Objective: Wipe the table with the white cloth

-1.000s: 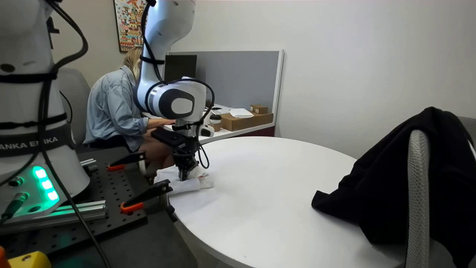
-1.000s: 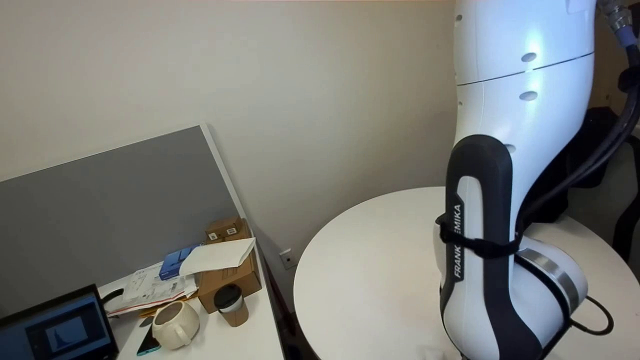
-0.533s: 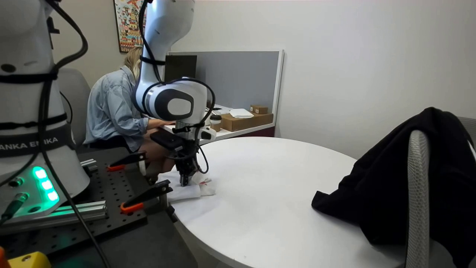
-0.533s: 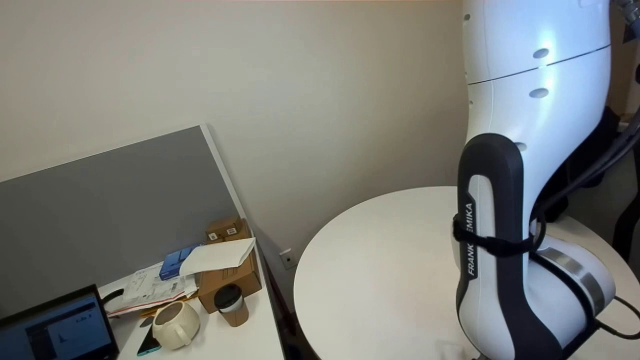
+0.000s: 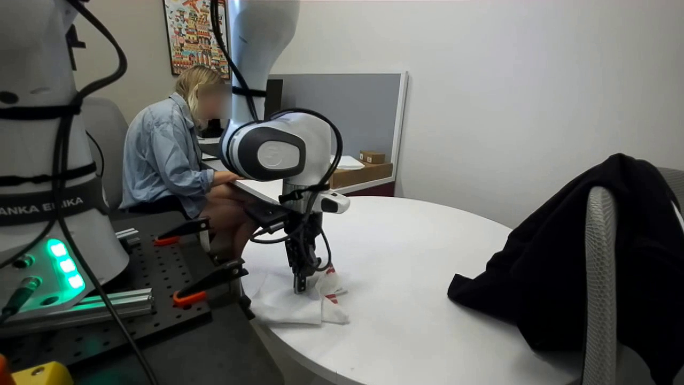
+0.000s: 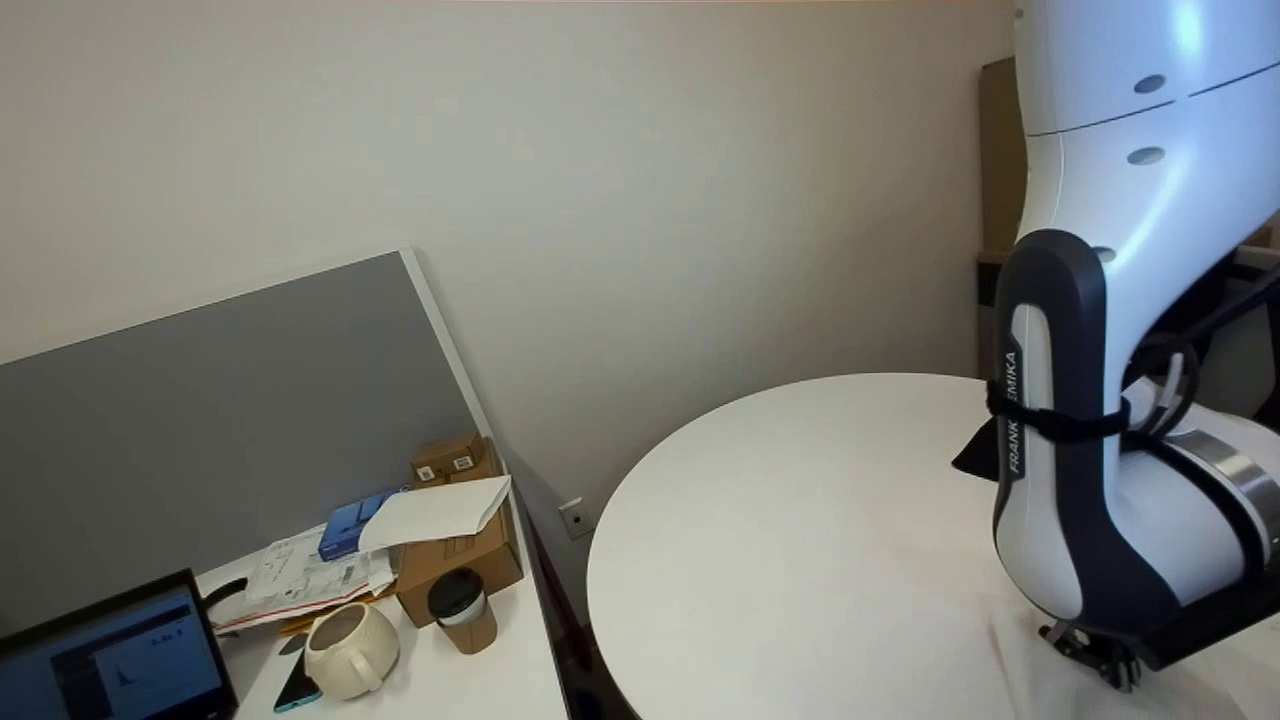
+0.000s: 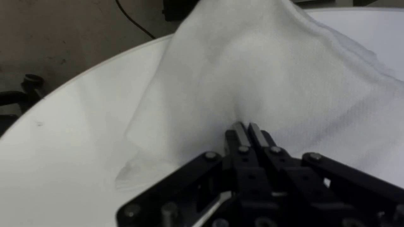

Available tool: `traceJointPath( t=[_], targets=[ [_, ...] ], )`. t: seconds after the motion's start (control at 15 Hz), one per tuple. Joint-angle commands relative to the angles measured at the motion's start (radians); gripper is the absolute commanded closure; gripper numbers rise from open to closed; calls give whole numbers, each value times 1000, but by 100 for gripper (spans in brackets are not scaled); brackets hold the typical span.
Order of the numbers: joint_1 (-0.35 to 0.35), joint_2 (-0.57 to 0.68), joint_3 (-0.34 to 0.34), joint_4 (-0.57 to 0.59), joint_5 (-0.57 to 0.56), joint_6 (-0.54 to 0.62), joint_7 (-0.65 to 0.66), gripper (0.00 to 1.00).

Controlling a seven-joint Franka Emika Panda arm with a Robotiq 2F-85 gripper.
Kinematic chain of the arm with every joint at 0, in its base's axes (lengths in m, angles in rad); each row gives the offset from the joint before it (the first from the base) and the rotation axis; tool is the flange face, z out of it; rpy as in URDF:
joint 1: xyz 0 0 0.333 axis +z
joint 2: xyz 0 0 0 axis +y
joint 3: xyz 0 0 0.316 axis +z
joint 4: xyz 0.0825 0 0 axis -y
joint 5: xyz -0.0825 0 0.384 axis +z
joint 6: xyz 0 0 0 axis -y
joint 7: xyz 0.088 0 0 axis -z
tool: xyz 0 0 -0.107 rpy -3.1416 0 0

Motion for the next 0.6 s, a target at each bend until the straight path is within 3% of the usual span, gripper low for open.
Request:
traceJointPath(
  t=[0.0,0.2,0.53],
  targets=[
    [-26,-4,-43,38,24,-16,2,99],
    [-44,24,-25,125,32,-61,15,99],
    [-18,139,30,359,31,-210,68,99]
  ],
)
